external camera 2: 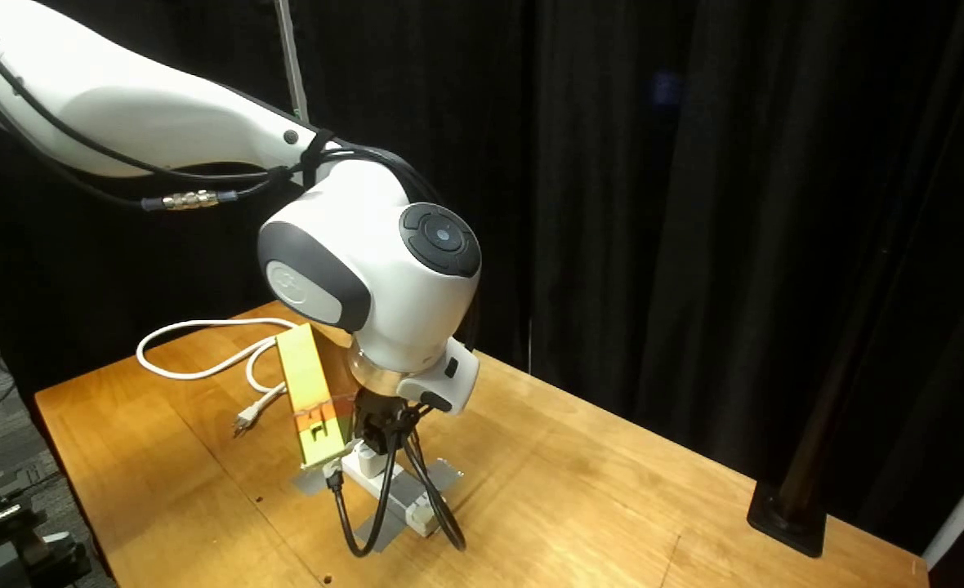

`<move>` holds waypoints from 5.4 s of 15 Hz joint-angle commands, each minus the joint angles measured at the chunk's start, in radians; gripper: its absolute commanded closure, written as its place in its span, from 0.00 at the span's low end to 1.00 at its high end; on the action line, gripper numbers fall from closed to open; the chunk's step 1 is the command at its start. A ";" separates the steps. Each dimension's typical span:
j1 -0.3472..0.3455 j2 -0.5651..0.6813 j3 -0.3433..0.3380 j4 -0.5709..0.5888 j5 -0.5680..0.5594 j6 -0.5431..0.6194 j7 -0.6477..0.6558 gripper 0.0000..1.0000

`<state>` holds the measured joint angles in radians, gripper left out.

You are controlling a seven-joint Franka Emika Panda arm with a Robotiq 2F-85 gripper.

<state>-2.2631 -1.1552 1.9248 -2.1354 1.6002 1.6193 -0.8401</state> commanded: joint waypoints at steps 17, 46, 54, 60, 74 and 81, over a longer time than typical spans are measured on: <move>0.016 -0.010 -0.009 -0.038 0.114 0.022 -0.027 0.41; 0.228 -0.181 -0.062 -0.119 0.284 0.181 -0.360 0.90; 0.194 -0.222 -0.010 -0.090 0.266 0.207 -0.283 0.90; 0.182 -0.244 0.053 -0.114 0.273 0.203 -0.197 0.92; 0.200 -0.227 0.051 -0.135 0.382 0.173 -0.122 0.51; 0.234 -0.223 0.017 -0.106 0.446 0.180 -0.165 0.00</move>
<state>-2.0719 -1.3358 1.9741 -2.2593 2.0135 1.7939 -1.0127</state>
